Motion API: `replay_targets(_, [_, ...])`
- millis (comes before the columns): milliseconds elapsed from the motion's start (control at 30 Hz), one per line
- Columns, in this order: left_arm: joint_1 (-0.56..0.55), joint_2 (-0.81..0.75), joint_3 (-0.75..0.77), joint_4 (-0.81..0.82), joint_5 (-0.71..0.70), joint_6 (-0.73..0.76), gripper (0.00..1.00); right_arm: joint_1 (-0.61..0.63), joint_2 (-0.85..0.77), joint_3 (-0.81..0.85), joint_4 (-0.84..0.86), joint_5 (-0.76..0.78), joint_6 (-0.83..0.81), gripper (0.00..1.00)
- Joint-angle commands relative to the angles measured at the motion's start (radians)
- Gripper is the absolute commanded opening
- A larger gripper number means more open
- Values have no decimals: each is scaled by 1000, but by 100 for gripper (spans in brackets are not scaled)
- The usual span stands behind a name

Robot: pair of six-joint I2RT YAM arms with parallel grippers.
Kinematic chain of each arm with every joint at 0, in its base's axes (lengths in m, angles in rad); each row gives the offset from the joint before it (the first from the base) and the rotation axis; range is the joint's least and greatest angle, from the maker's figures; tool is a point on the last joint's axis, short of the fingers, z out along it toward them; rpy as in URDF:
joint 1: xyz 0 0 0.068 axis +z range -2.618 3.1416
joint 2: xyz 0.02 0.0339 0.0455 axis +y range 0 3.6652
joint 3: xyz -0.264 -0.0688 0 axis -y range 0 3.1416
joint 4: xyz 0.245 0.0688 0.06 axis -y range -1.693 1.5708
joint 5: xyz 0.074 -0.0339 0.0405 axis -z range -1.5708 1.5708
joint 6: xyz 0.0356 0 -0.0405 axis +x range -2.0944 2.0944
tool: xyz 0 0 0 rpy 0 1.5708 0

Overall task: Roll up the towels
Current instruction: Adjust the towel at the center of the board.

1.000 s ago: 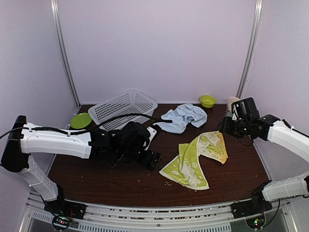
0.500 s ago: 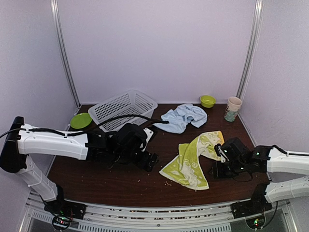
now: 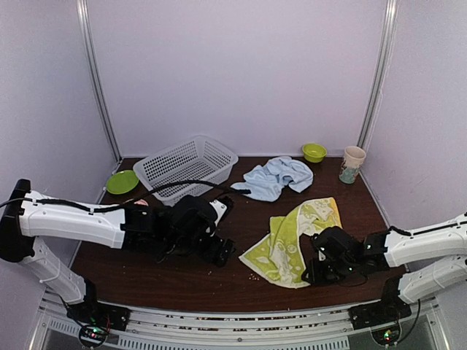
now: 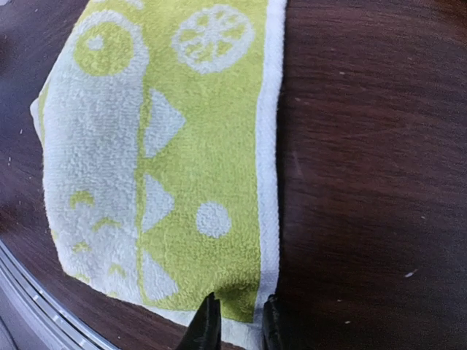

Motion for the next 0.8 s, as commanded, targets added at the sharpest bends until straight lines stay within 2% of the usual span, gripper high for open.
replay_targets(0, [-11,-45,-35,13,-33,-23,89,53,73,37,75,4,63,17])
replay_targets(167, [-15,-86,-70,10,-51,-32,89,101,242,191,157,-26,71,15])
replay_targets(300, [-19,-141,-113,-1,-72,-57,89,129,457,408,203,-84,52,15])
replay_targets(367, [-21,-166,-129,-22,-84,-74,89,138,542,540,206,-111,34,18])
replay_targets(433, [-22,-188,-143,-45,-94,-88,89,139,580,620,196,-125,15,25])
replay_targets(567, [-25,-219,-157,-78,-114,-104,89,116,498,655,99,-68,-54,38])
replay_targets(667, [-30,-198,-134,-77,-108,-84,89,60,345,554,46,-9,-79,41])
replay_targets(767, [-45,-95,-34,-77,-90,-22,88,-24,145,419,-27,78,-101,42])
